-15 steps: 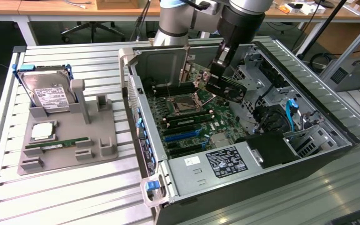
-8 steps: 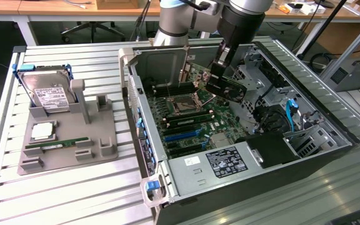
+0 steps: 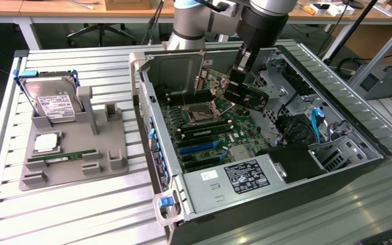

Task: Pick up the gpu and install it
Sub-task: 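Insert the gpu into the slot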

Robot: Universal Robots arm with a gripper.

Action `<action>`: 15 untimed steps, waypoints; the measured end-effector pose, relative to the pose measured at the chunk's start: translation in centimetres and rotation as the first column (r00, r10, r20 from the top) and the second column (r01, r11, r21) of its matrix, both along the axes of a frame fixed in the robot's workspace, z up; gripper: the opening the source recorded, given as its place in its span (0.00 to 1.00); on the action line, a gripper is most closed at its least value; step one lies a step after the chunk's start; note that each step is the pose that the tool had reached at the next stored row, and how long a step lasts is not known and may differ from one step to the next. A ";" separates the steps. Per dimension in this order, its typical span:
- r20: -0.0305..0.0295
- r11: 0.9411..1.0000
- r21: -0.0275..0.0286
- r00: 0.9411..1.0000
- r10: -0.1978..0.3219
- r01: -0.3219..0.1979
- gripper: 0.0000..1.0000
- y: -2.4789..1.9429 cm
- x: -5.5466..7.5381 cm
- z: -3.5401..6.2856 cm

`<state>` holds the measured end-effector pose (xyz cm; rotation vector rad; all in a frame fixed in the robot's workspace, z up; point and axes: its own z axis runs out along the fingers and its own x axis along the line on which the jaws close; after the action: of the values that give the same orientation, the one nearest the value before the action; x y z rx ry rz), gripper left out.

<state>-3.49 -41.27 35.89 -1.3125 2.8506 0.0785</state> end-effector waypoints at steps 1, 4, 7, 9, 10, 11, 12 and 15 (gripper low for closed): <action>0.000 1.000 0.000 1.000 0.002 -0.002 0.27 0.00 0.0 0.00; 0.000 1.000 0.000 1.000 0.008 -0.008 0.27 0.00 0.0 -0.01; 0.000 1.000 0.000 1.000 0.014 -0.014 0.27 0.00 0.0 -0.01; 0.000 1.000 0.000 1.000 0.018 -0.018 0.27 0.00 0.0 -0.01; 0.000 1.000 0.000 1.000 0.020 -0.020 0.27 0.00 0.0 -0.01; 0.000 1.000 0.000 1.000 0.022 -0.022 0.27 -0.01 0.0 -0.01; 0.000 1.000 0.000 1.000 0.024 -0.024 0.27 0.00 0.0 -0.01; 0.000 1.000 0.000 1.000 0.031 -0.031 0.27 -0.01 0.0 -0.02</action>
<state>-3.49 -41.28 35.87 -1.3565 2.8308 0.0785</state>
